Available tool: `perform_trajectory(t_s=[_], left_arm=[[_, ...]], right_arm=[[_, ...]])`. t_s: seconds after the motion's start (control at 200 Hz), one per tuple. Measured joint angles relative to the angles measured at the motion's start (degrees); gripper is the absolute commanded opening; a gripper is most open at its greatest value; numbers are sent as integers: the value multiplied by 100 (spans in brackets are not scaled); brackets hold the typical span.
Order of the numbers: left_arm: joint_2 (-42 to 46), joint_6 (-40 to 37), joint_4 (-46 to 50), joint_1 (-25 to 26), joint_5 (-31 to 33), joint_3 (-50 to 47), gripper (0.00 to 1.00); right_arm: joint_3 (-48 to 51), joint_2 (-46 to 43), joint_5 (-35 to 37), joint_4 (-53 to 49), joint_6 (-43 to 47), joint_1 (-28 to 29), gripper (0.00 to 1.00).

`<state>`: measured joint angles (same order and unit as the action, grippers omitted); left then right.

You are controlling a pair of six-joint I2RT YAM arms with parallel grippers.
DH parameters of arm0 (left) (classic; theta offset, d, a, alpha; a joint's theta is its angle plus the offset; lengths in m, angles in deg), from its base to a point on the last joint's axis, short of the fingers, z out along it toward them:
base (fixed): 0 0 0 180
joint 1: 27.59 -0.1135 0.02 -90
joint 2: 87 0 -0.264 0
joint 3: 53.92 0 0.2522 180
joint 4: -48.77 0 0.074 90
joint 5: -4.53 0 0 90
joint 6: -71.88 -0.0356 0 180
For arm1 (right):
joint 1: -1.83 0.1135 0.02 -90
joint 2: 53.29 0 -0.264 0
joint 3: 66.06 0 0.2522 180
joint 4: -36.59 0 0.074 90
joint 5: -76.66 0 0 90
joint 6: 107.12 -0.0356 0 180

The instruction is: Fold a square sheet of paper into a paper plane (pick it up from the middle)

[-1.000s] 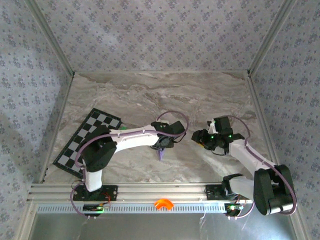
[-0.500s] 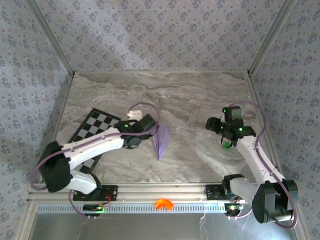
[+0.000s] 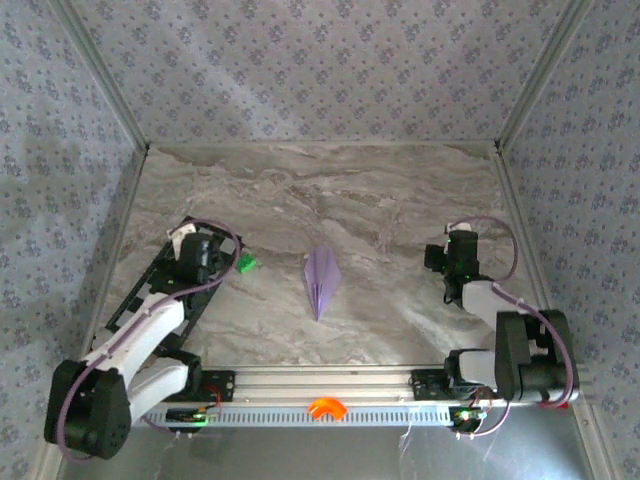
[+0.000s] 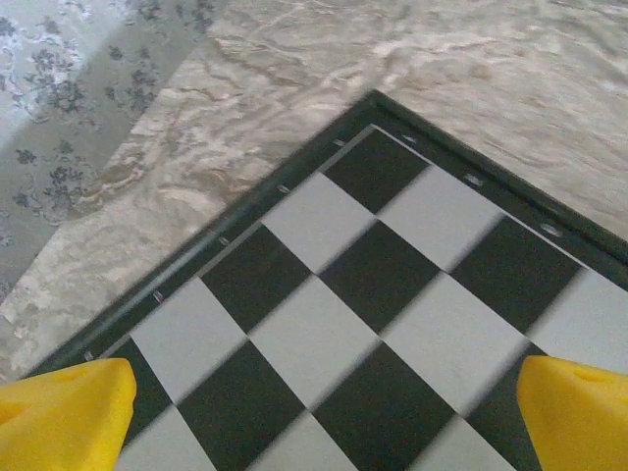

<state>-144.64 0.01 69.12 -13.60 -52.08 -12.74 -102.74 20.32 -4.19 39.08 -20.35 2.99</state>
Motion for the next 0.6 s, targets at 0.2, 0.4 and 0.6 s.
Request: perform_trajectory(t_s=[0.2, 0.4, 0.6], left_arm=[[-715, -835, -1816, -605, -616, -378, 100], [-1375, -1377, -3425, -844, -1211, -951, 100], [-1993, -1687, -4162, -1051, -1816, -752, 99]], right_arm=[[-2, 713, -614, 1591, 343, -138, 76], [225, 1401, -1152, 2791, 522, -297, 100], [199, 1421, -879, 3060, 518, -291, 100]])
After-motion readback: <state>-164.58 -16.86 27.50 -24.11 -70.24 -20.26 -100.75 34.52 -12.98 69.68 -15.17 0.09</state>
